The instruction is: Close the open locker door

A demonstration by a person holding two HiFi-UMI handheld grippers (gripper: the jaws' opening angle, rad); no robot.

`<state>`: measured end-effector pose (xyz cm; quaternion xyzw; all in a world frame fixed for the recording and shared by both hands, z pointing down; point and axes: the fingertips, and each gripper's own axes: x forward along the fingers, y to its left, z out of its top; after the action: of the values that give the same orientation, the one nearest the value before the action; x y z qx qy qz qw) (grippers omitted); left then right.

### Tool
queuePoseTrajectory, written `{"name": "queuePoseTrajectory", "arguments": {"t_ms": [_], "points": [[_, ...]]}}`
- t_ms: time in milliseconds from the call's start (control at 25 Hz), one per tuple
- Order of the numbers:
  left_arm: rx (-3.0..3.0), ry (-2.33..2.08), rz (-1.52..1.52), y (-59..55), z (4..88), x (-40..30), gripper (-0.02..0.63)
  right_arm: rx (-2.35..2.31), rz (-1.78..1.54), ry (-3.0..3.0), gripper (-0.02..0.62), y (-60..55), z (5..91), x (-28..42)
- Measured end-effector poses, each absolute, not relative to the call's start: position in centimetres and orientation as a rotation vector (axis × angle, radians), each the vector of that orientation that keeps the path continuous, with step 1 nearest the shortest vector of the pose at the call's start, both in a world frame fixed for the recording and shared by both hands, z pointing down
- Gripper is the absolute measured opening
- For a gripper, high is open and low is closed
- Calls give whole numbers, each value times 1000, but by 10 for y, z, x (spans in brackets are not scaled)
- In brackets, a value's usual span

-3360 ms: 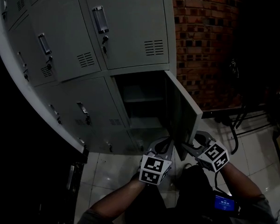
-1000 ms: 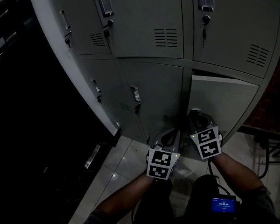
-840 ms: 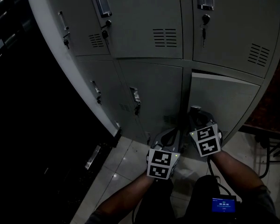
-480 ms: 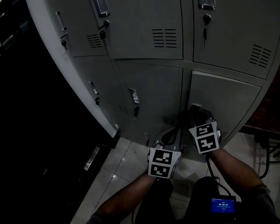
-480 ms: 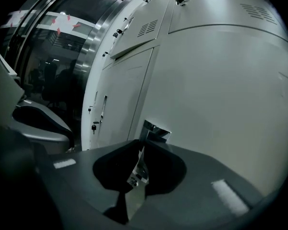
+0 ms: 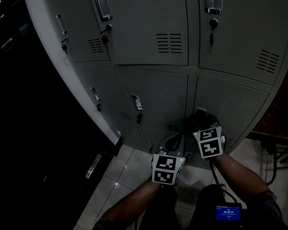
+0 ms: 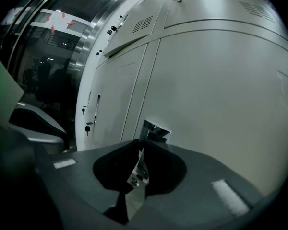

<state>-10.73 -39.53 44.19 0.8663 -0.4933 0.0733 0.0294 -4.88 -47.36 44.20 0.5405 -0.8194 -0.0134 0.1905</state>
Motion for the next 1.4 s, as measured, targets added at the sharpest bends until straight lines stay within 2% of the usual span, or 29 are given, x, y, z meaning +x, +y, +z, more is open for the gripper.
{"name": "queuePoseTrajectory", "arguments": {"t_ms": [440,880,1400], "points": [[2666,-1523,221,-394,443,-110,0,1531,-14,-2325,74,-472,442,-51],[2666,-1515,226,-391,442,-104,0,1523,0,-2346,66,-462,440,-38],[2751,-1413,242,-349,417,-35,0,1544,6,-2351,32,-377,415,38]]}}
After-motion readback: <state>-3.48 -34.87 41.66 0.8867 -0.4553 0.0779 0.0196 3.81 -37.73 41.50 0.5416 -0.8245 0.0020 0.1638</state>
